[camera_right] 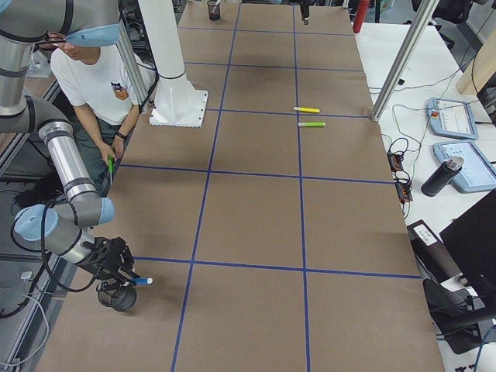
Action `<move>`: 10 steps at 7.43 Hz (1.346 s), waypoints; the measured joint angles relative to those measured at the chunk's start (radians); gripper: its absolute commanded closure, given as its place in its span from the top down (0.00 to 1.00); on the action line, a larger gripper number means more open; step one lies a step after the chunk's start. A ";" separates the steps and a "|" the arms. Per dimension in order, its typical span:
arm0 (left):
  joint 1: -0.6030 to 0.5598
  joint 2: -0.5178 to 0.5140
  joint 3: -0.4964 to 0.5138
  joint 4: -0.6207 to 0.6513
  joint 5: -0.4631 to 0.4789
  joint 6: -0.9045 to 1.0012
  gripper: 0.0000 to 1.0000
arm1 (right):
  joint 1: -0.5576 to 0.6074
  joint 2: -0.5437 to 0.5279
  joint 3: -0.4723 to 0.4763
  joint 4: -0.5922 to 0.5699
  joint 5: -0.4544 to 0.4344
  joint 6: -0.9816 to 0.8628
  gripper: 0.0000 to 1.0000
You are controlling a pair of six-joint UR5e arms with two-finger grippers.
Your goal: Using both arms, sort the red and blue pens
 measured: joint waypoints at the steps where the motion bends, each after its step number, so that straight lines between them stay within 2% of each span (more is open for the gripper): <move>1: 0.000 0.000 -0.004 0.001 0.000 0.000 0.98 | 0.024 -0.002 -0.011 0.000 0.000 -0.023 0.00; 10: 0.000 -0.001 -0.025 0.008 -0.001 -0.012 0.98 | 0.193 0.002 -0.035 -0.086 -0.007 -0.252 0.00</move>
